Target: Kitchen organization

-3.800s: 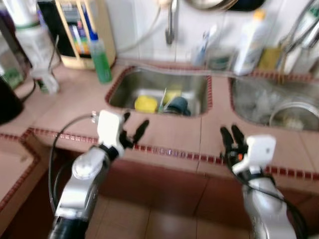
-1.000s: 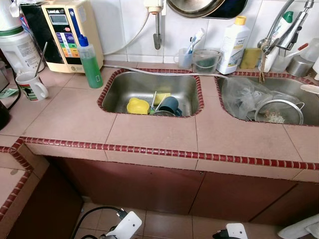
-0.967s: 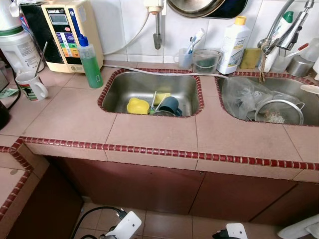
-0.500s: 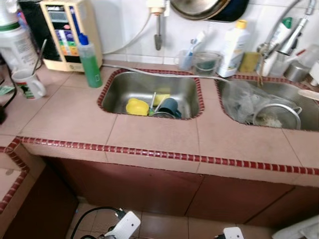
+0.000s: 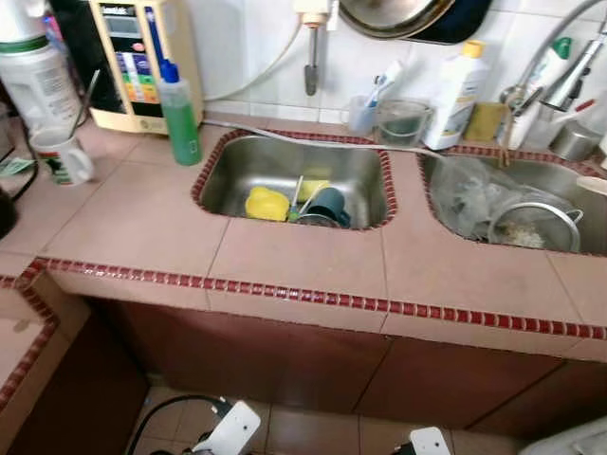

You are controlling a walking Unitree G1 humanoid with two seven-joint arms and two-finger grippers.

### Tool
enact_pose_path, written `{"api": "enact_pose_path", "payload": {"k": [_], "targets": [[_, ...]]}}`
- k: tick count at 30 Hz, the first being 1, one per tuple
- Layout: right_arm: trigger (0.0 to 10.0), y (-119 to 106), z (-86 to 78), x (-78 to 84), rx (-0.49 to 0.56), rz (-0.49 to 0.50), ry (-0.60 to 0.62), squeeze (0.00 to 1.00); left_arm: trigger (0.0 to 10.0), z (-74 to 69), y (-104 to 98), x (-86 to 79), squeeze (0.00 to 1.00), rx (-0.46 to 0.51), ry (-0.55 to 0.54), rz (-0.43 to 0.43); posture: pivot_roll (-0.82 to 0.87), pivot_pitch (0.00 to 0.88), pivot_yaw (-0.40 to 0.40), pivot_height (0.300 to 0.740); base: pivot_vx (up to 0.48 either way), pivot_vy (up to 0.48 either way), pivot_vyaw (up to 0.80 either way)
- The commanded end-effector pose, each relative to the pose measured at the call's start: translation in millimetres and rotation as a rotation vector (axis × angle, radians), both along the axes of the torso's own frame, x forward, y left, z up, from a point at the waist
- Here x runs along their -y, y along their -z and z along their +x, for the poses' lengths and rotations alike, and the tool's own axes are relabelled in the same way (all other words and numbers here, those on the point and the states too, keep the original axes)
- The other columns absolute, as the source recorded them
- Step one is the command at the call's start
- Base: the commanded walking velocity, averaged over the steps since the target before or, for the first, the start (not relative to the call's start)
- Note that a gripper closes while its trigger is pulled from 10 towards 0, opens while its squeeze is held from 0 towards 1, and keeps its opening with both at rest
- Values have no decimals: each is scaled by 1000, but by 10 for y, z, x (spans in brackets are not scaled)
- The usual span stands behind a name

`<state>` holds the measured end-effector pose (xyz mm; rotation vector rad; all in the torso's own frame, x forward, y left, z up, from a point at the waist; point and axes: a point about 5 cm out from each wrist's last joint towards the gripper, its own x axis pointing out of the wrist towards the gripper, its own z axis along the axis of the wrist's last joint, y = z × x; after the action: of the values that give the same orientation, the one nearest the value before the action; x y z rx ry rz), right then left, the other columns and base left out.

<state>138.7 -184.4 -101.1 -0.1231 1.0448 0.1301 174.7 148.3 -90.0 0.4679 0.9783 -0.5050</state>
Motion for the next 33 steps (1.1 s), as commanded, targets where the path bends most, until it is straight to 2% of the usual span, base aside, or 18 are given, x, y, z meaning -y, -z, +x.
{"api": "enact_pose_path", "payload": {"k": [1, 9, 12, 27, 33], "targets": [[10000, 50, -141, 14, -53, -8, 7, 0, 10000, -2, 2, 14, 0, -3, 8, 3, -162, 0, 1, 740, 0, -480, -756], [10000, 74, -234, 17, -64, -2, 14, 0, 10000, 6, -1, 46, 0, 4, 18, 2, -176, 0, 2, 740, 0, -480, -157], [10000, 76, -245, 25, -66, -8, 7, 0, 10000, 0, 2, 59, 0, -4, -8, -16, -181, 0, 4, 740, 0, 0, 0], [10000, 81, -286, 74, -72, -13, 31, 0, 10000, 24, -11, 44, 0, 0, 18, -14, -185, 0, 3, 740, 0, 0, 0], [10000, 91, -327, 82, -82, -12, 36, 0, 10000, 34, -17, 51, 0, 1, 7, -31, -183, 0, 6, 740, 0, -480, 0]]}}
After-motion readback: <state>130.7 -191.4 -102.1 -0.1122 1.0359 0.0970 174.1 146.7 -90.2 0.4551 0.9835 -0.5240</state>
